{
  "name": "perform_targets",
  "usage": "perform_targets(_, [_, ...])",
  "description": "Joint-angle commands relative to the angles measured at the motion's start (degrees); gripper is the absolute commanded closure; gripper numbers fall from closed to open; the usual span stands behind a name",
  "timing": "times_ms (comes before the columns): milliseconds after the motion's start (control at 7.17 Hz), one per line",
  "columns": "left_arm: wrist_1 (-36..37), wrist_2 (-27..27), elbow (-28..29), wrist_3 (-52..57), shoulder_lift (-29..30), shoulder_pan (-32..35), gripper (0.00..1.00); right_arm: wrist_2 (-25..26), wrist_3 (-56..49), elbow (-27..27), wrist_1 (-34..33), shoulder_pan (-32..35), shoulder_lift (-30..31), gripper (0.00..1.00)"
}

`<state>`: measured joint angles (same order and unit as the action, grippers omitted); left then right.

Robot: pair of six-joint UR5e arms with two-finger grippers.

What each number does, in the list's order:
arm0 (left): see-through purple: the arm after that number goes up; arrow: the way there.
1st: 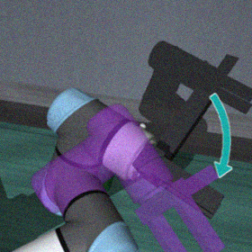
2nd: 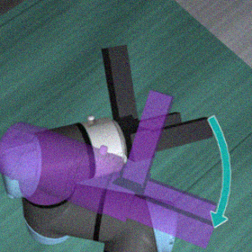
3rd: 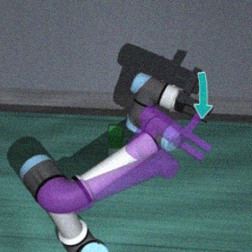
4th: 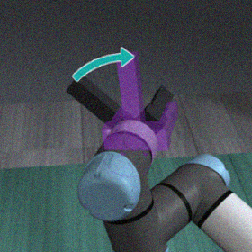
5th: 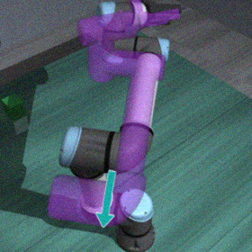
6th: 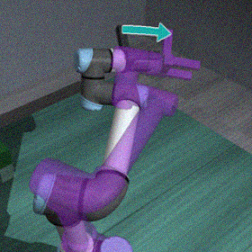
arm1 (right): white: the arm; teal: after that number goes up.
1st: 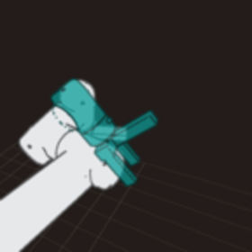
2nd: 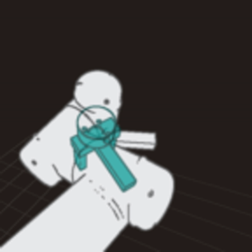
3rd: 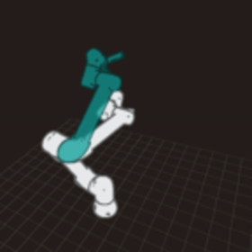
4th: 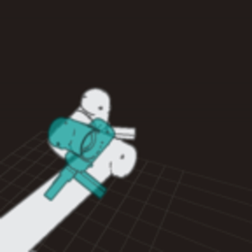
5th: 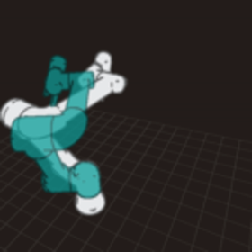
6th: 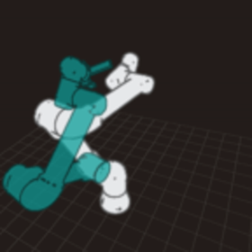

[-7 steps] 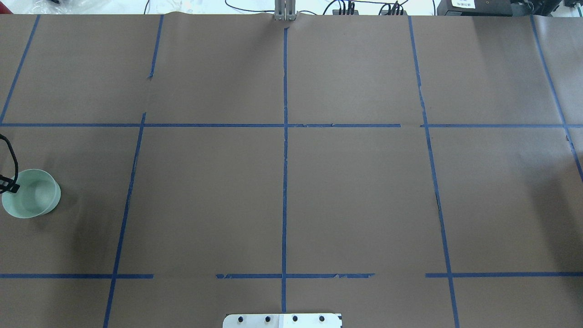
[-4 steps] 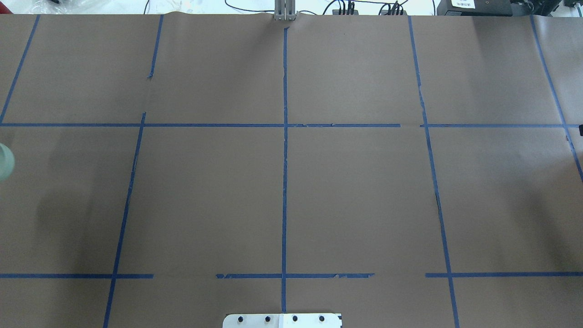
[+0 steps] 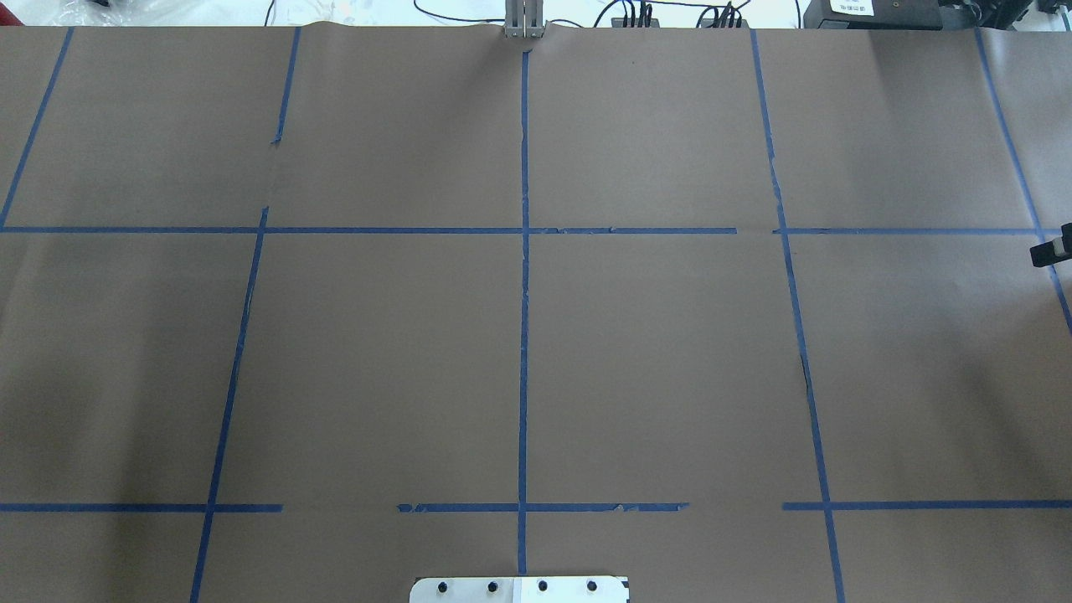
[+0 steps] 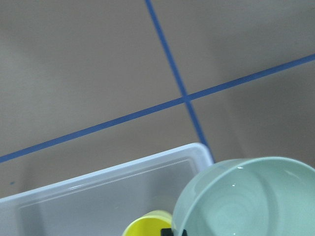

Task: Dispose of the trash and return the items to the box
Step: 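Carry the green bowl into the clear bin with left gripper while right hovers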

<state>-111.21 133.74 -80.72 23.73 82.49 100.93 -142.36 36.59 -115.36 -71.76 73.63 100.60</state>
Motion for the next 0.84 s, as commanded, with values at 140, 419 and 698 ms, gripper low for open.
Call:
perform_targets(140, [-0.33,-4.96,12.65,4.31,4.84,4.7,1.0,0.24,1.12,0.05,0.04,-0.94,-0.14,0.0])
perform_targets(419, [-7.49,-8.75,24.5,3.61,11.61,4.8,1.0,0.24,1.12,0.05,0.04,-0.94,-0.23,0.0])
perform_targets(698, [-8.15,-8.15,25.61,-0.06,11.64,4.72,1.0,0.15,1.12,-0.04,0.13,-0.94,-0.23,0.0])
